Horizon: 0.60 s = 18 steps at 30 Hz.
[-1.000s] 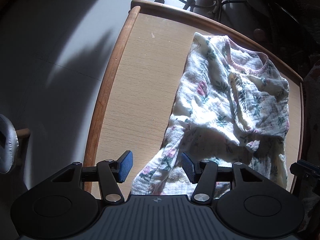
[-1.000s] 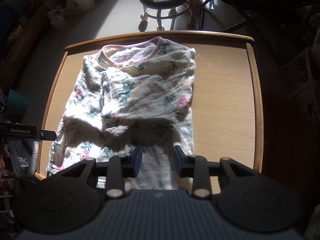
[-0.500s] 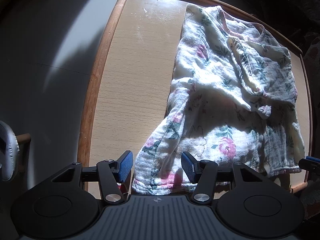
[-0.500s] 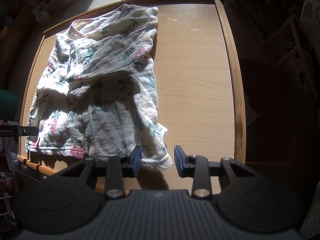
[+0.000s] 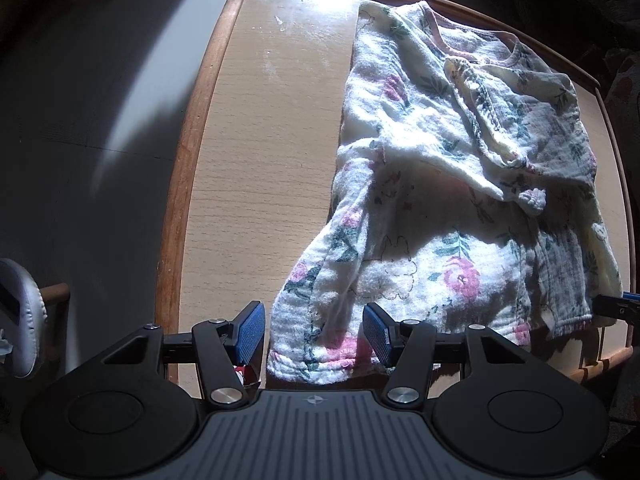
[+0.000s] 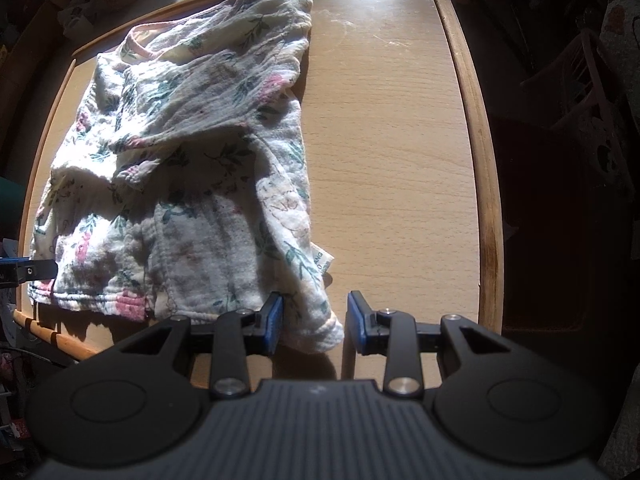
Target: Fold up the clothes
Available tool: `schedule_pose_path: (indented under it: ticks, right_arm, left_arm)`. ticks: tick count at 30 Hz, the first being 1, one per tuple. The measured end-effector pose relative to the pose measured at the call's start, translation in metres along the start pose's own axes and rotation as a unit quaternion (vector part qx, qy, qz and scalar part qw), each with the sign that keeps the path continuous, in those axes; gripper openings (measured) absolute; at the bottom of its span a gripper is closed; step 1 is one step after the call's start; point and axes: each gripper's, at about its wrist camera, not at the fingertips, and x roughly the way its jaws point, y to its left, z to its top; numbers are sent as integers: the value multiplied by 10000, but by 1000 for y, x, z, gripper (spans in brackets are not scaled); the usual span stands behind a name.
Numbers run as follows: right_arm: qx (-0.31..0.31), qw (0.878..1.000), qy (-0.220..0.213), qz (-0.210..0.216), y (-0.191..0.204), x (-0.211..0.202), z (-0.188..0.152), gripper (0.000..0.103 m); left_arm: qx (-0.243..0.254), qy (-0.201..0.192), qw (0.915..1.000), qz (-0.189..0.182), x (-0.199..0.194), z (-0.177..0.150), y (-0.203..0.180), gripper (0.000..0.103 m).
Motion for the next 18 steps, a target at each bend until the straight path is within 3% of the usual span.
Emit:
schedule_pose_path:
  ticks: [11,13,15,18]
  right_arm:
    - [-282,9995,1,-101,8,-1,-2,31]
    - [-302,9995,-12,-122,8,-1,-3,26]
    - [-327,9994,-12,-130,8,-1,-4,10]
    - [-287,9996,-12,-75,7,-1,-6,5]
  left_arm:
    - [-40,146,9998,99,3,-3,-9,52]
    - [35,98,9997,221,3,-4,-12,33]
    - [66,39,9998,202,1,-5,-13,22]
    - [69,46,9999,139,1,-6,-15,11]
